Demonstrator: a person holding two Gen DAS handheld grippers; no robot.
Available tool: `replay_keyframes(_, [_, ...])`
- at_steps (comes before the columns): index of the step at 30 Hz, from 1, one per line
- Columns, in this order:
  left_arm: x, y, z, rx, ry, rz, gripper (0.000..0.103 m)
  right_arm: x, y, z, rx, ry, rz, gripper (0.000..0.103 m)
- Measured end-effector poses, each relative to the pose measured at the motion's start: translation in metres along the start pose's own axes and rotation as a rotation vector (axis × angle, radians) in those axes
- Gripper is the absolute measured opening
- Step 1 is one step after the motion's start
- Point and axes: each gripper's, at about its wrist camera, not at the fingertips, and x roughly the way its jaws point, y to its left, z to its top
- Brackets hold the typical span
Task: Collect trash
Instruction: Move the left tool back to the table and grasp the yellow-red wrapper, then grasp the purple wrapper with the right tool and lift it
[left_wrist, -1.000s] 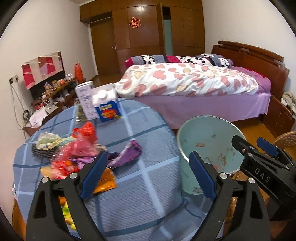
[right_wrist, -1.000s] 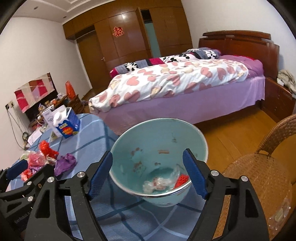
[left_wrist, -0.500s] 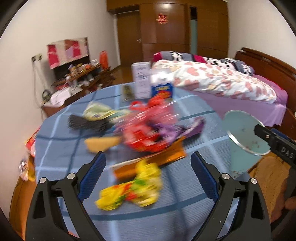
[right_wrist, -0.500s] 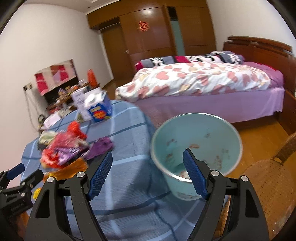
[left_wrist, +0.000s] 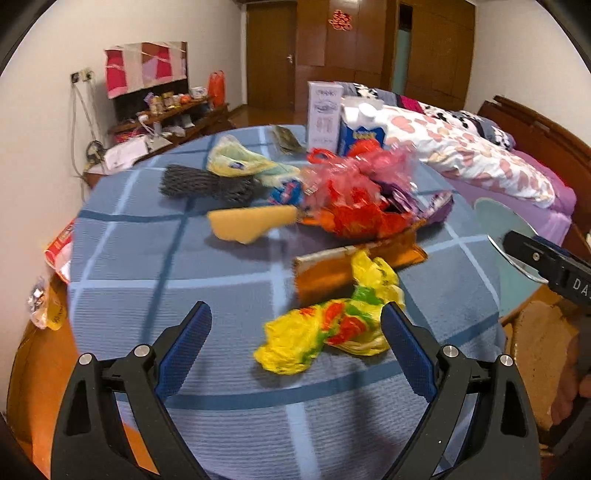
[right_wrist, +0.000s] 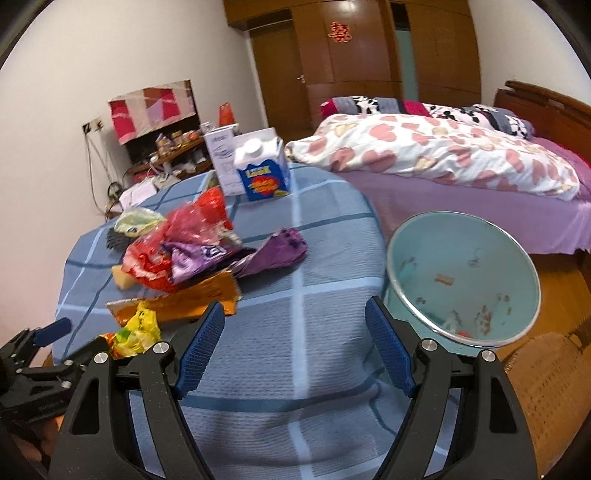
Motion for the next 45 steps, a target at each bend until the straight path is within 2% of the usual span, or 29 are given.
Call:
replay_keyframes(4, [0.014,-0.011,-0.005,0.021,0.026,0.007,0.089,0.005,0.003,-0.003,-0.001,0.02,0.011,0.078])
replay_keyframes(6, [0.02,-0.016,-0.008,0.039,0.037,0.006,0.085,0.006,0.002,-0.004,0.004,0.024,0.011,0.078])
replay_keyframes(9, [0.024,-0.019,-0.011,0.051,0.045,0.001,0.068,0.007,0.0,-0.004,0.013,0.031,0.015,0.078])
replay_keyframes(13, [0.024,-0.02,-0.013,0.068,0.042,-0.001,0.05,0.009,-0.002,-0.004,0.02,0.033,0.015,0.078])
replay_keyframes(18, [0.02,-0.014,-0.013,0.069,0.028,-0.021,0.04,0.016,-0.006,0.0,0.042,0.038,0.016,0.077])
replay_keyframes(19, [0.018,-0.012,-0.012,0.07,0.023,-0.023,0.035,0.018,-0.007,0.003,0.051,0.039,0.02,0.077])
replay_keyframes(26, [-0.01,0.001,-0.001,0.077,-0.045,-0.016,0.035,0.04,-0.005,0.016,0.09,0.055,0.05,0.077])
replay_keyframes(30, [-0.029,0.014,0.008,0.052,-0.089,-0.007,0.035,0.056,0.0,0.025,0.101,0.063,0.058,0.073])
replay_keyframes(33, [-0.041,0.027,0.018,0.013,-0.126,0.012,0.035,0.071,-0.001,0.031,0.139,0.081,0.066,0.065])
replay_keyframes(36, [-0.046,0.037,0.022,-0.01,-0.139,0.033,0.035,0.088,-0.003,0.037,0.184,0.092,0.082,0.062])
replay_keyframes(38, [-0.046,0.042,0.024,-0.031,-0.139,0.042,0.035,0.1,-0.004,0.039,0.201,0.127,0.083,0.055])
replay_keyframes(39, [-0.045,0.045,0.024,-0.038,-0.137,0.046,0.035,0.106,-0.005,0.038,0.219,0.147,0.091,0.046])
replay_keyframes(40, [-0.044,0.045,0.024,-0.039,-0.134,0.05,0.035,0.112,-0.007,0.037,0.248,0.171,0.111,0.042])
replay_keyframes(44, [-0.04,0.048,0.023,-0.051,-0.122,0.053,0.035,0.111,-0.006,0.038,0.236,0.154,0.122,0.029])
replay_keyframes(45, [-0.039,0.048,0.023,-0.053,-0.121,0.052,0.035,0.108,-0.006,0.04,0.235,0.141,0.122,0.013])
